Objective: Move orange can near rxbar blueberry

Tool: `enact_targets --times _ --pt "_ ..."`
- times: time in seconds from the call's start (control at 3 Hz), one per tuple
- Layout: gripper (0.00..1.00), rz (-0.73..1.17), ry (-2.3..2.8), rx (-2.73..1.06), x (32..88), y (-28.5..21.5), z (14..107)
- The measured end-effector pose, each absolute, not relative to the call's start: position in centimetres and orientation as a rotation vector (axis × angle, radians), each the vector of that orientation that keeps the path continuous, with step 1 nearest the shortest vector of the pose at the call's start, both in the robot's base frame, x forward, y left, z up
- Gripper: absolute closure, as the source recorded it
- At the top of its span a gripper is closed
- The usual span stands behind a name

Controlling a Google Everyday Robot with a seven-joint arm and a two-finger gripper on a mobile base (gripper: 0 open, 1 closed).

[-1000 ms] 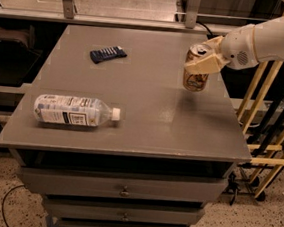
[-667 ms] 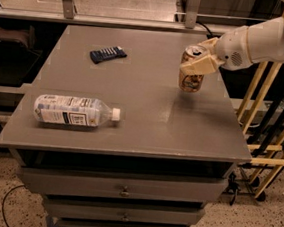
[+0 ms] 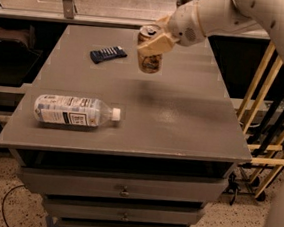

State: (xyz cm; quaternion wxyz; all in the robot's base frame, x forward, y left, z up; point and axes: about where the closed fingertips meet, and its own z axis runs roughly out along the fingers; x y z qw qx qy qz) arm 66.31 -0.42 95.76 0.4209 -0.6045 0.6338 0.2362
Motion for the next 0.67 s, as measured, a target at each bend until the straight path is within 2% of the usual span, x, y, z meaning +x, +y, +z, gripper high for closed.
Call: enact_targets --times 0.67 --pt "1.00 0.600 1.560 -1.561 70.5 7.3 94.8"
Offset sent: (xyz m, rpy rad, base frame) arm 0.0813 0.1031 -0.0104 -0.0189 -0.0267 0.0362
